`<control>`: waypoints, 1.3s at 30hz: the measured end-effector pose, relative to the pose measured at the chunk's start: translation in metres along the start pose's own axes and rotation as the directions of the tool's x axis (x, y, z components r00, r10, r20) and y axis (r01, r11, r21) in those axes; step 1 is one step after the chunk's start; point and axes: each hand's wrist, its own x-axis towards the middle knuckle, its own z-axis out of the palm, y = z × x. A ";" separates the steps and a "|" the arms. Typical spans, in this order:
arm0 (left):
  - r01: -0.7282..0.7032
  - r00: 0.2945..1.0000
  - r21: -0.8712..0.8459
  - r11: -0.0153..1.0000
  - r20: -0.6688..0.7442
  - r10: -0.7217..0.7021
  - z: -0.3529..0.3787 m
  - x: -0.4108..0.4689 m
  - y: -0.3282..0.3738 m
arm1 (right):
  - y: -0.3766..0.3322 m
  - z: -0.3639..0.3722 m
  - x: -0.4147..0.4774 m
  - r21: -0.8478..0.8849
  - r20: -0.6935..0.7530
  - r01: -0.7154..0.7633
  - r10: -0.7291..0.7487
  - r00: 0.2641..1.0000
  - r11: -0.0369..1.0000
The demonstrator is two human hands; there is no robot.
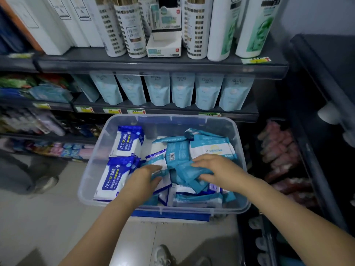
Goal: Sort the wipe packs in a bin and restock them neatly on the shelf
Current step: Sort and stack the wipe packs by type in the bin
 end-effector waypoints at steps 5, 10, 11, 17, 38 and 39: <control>0.110 0.992 -0.552 0.826 0.004 -0.129 -0.013 0.006 0.016 | -0.020 -0.011 0.009 0.036 -0.231 0.035 -0.025 0.973 0.999; 0.453 0.891 -0.803 0.388 0.427 -0.156 -0.034 0.007 0.023 | -0.046 -0.020 0.016 0.106 -0.348 0.179 -0.132 0.928 0.978; 0.457 0.887 -0.815 0.356 0.446 -0.117 -0.036 0.007 0.021 | -0.052 -0.021 0.018 0.112 -0.344 0.176 -0.128 0.930 0.978; 0.358 0.932 -0.923 0.143 0.363 0.009 -0.037 0.012 0.019 | -0.068 -0.024 0.034 0.532 -0.372 -0.089 0.327 0.869 0.842; 0.204 0.974 -0.941 0.270 0.167 -0.154 -0.040 0.006 -0.010 | -0.016 0.016 0.032 -0.044 -0.187 -0.583 0.566 0.803 0.811; 0.209 0.973 -0.941 0.267 0.171 -0.156 -0.040 0.006 -0.010 | -0.012 0.017 0.033 -0.060 -0.219 -0.581 0.557 0.801 0.812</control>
